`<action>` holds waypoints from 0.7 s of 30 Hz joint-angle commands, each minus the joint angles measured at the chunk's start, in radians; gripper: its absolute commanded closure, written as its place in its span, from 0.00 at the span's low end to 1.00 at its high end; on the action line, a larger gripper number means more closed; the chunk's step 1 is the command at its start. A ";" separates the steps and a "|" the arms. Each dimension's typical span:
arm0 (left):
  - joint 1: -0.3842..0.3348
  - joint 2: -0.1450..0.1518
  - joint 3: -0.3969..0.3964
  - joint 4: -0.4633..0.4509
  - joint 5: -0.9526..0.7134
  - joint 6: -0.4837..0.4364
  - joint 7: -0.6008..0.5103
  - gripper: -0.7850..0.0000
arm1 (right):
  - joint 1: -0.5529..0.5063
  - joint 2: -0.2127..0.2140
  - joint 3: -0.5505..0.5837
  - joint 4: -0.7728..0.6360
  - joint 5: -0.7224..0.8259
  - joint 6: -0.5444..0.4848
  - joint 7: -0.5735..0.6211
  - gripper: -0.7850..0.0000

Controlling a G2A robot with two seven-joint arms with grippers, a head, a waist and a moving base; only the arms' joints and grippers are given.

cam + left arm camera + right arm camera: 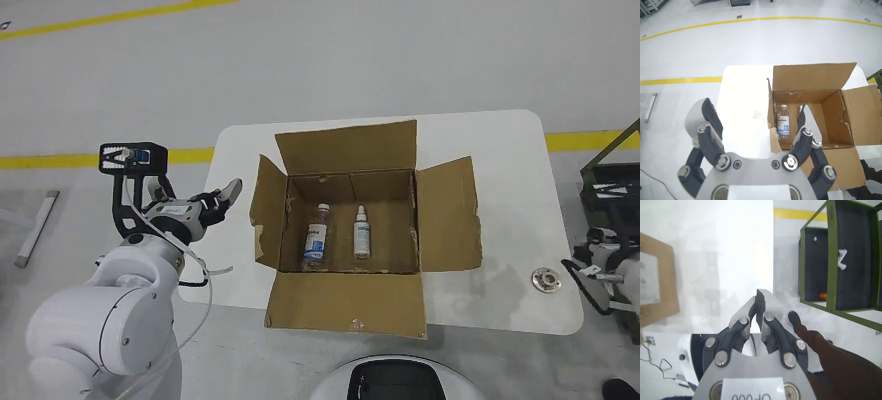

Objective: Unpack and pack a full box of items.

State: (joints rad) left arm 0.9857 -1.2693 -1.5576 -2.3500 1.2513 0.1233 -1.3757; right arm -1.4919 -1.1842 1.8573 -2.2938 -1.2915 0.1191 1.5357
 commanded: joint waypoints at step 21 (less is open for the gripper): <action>0.000 0.000 0.000 0.000 0.000 0.000 0.000 0.00 | 0.061 0.077 -0.133 0.297 0.045 -0.035 0.000 0.53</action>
State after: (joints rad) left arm 0.9857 -1.2693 -1.5576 -2.3500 1.2513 0.1233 -1.3757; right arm -1.4464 -1.1111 1.7379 -2.0146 -1.2482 0.0866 1.5359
